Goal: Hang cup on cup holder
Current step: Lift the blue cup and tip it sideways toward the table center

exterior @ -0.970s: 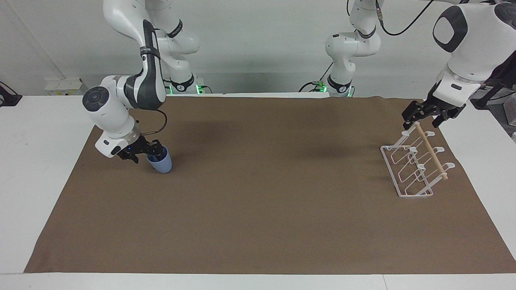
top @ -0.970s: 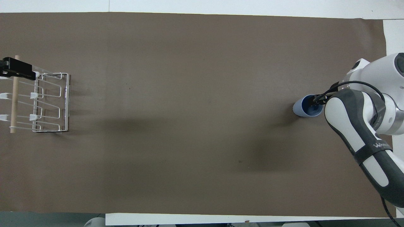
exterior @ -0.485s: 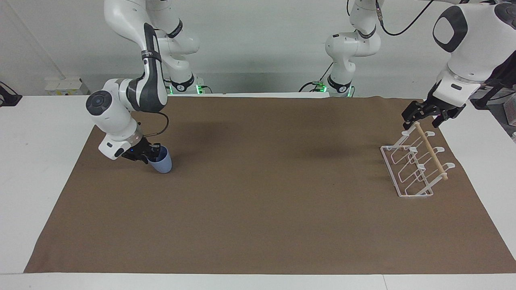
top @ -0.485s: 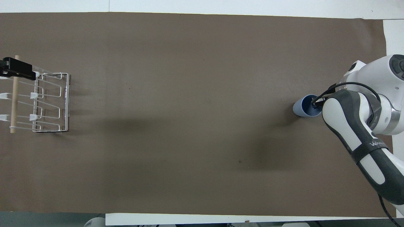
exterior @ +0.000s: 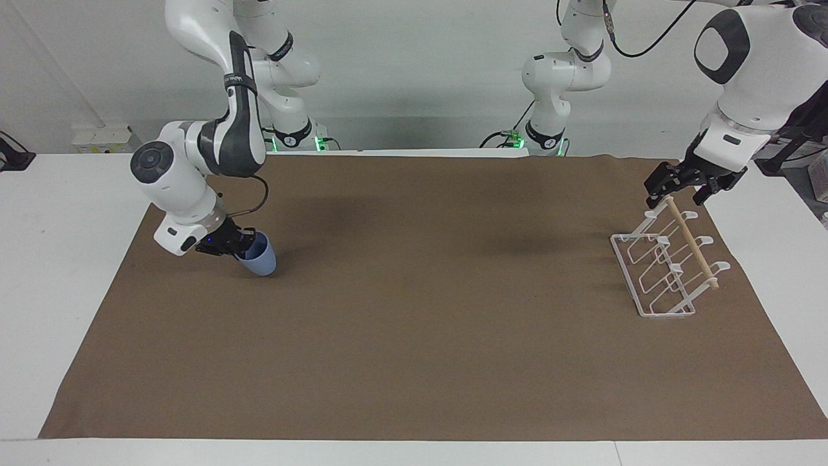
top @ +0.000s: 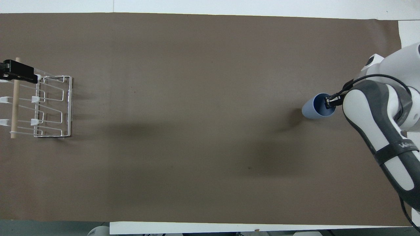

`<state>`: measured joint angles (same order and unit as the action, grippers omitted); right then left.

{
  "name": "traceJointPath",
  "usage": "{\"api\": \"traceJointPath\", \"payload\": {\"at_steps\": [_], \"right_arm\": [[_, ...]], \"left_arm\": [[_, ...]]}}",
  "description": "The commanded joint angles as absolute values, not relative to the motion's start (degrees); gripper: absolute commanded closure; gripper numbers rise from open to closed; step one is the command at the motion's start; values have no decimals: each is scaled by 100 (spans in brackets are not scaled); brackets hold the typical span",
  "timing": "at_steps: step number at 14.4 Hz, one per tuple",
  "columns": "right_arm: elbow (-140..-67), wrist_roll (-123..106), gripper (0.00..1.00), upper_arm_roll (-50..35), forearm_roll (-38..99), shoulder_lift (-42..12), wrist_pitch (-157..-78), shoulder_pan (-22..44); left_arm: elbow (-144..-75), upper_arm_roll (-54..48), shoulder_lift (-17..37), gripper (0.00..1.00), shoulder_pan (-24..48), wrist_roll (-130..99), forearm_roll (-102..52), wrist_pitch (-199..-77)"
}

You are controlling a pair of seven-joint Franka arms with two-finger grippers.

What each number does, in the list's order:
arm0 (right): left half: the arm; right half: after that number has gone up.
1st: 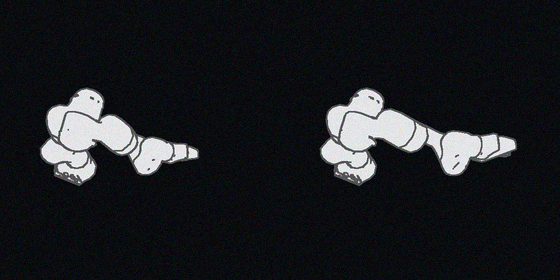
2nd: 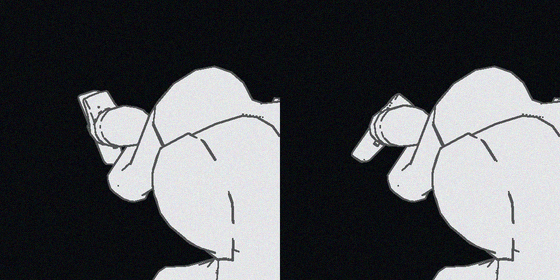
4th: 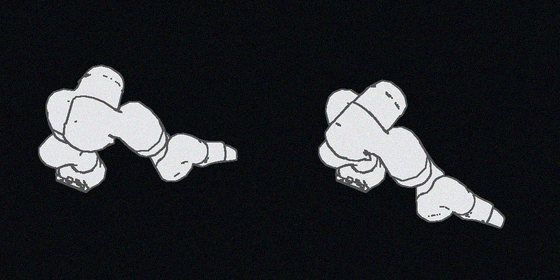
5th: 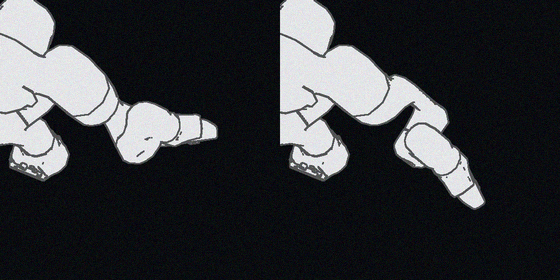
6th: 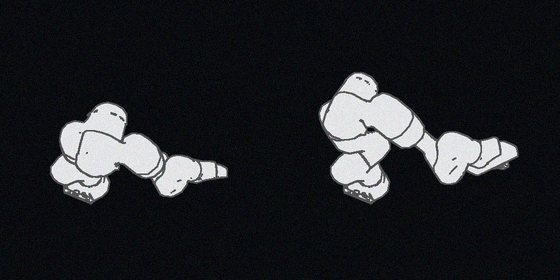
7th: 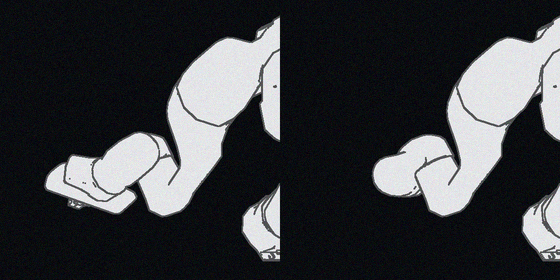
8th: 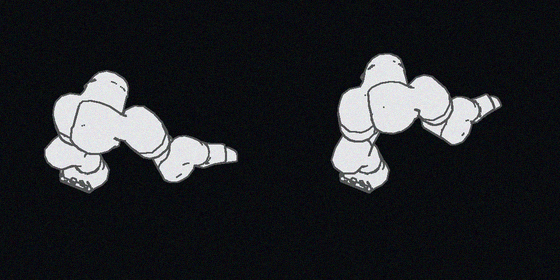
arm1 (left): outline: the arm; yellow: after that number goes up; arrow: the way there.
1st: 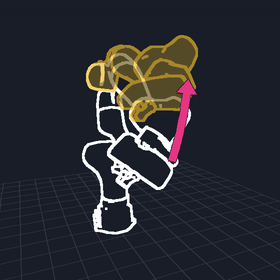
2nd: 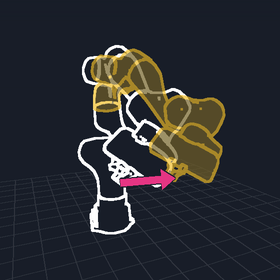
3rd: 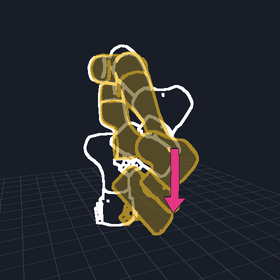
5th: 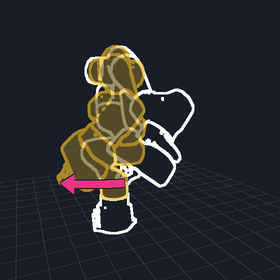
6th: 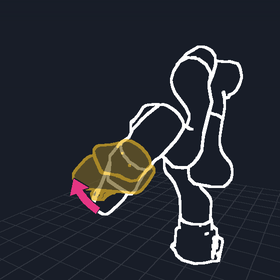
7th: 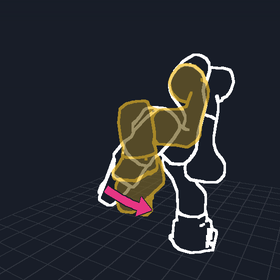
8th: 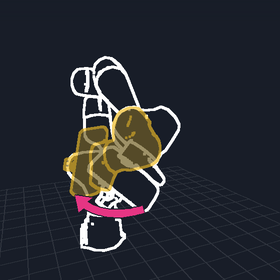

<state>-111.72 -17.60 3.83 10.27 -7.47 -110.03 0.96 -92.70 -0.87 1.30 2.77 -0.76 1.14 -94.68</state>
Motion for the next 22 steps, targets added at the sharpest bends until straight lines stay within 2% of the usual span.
{"api": "traceJointPath", "payload": {"at_steps": [1, 6, 11, 16, 18, 20, 22], "right_arm": [[-10776, -1907, 100, 255, 2114, -669, -10232, 70], [-10767, -1093, 100, 149, 3961, -580, -10028, 535], [-10802, 175, 100, 141, 5141, -580, -10484, 1132], [-11109, 202, 100, 141, 5905, -448, -10520, 1195], [-11162, 307, 100, 141, 6282, -413, -10529, 1195], [-11241, 386, 100, 141, 6503, -387, -10512, 1195], [-11259, 448, 100, 141, 6530, -369, -10468, 1195]], "left_arm": [[-9457, -53, -53, 0, 334, -114, 79, -9439], [-9457, -35, -53, 0, 282, -114, 79, -9448], [-9448, -9, -53, 0, 263, -132, 79, -9326], [-9352, -35, -132, 0, 273, -281, 105, -9281], [-9378, -35, -114, 0, 229, -403, 106, -9798], [-9535, -61, -228, 0, 299, -719, 62, -9423], [-10235, -62, -578, 0, 631, -1664, -192, -9544]]}}
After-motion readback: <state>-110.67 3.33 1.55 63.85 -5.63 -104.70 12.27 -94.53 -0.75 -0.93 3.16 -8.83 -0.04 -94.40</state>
